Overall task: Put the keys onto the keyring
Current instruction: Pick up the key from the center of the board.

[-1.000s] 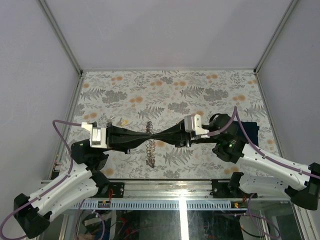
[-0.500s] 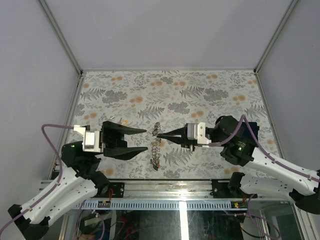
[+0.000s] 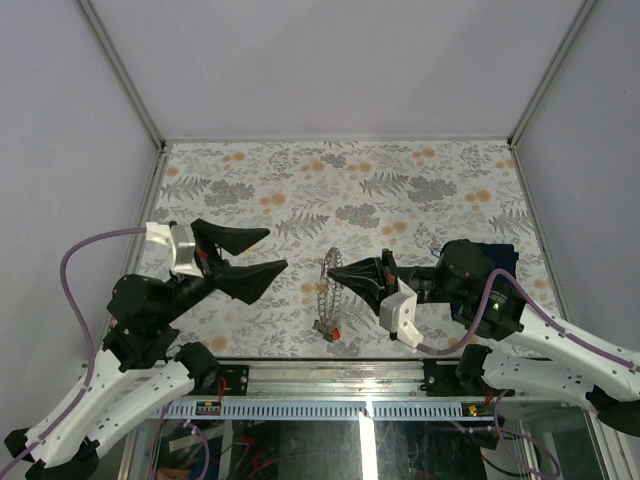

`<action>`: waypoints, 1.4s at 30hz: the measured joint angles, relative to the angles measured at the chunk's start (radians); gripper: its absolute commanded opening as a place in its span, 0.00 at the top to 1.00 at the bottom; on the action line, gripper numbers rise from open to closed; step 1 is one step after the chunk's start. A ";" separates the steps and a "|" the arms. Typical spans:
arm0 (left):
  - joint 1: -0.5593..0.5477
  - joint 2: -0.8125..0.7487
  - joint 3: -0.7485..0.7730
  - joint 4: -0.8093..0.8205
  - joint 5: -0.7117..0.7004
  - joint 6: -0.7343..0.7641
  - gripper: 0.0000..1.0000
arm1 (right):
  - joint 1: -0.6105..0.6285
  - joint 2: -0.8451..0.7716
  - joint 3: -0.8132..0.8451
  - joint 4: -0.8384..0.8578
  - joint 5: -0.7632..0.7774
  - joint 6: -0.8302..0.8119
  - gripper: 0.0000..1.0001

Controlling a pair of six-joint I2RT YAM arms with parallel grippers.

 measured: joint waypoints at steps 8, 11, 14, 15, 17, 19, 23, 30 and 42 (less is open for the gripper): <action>0.000 0.082 0.090 -0.216 -0.177 -0.088 0.19 | 0.000 0.001 0.000 -0.081 0.018 -0.186 1.00; 0.000 0.122 0.113 -0.264 -0.186 -0.100 0.18 | 0.000 0.001 0.000 -0.114 0.029 -0.227 1.00; 0.000 0.148 0.114 -0.307 -0.189 -0.100 0.17 | 0.001 0.003 0.003 -0.148 0.048 -0.251 1.00; 0.000 0.157 0.114 -0.322 -0.195 -0.100 0.17 | 0.001 0.004 0.003 -0.158 0.053 -0.254 1.00; 0.000 0.186 0.127 -0.370 -0.220 -0.103 0.17 | 0.001 0.007 0.004 -0.177 0.071 -0.248 1.00; 0.000 0.232 0.156 -0.417 -0.251 -0.109 0.18 | 0.001 0.007 0.004 -0.189 0.090 -0.225 1.00; 0.000 0.364 0.227 -0.518 -0.335 -0.123 0.18 | 0.001 0.006 0.004 -0.189 0.147 -0.085 1.00; 0.095 0.577 0.251 -0.650 -0.441 -0.135 0.24 | 0.001 0.007 0.022 -0.274 0.259 0.230 1.00; 0.483 0.965 0.280 -0.690 -0.500 -0.113 0.36 | 0.001 0.000 0.015 -0.338 0.310 0.460 1.00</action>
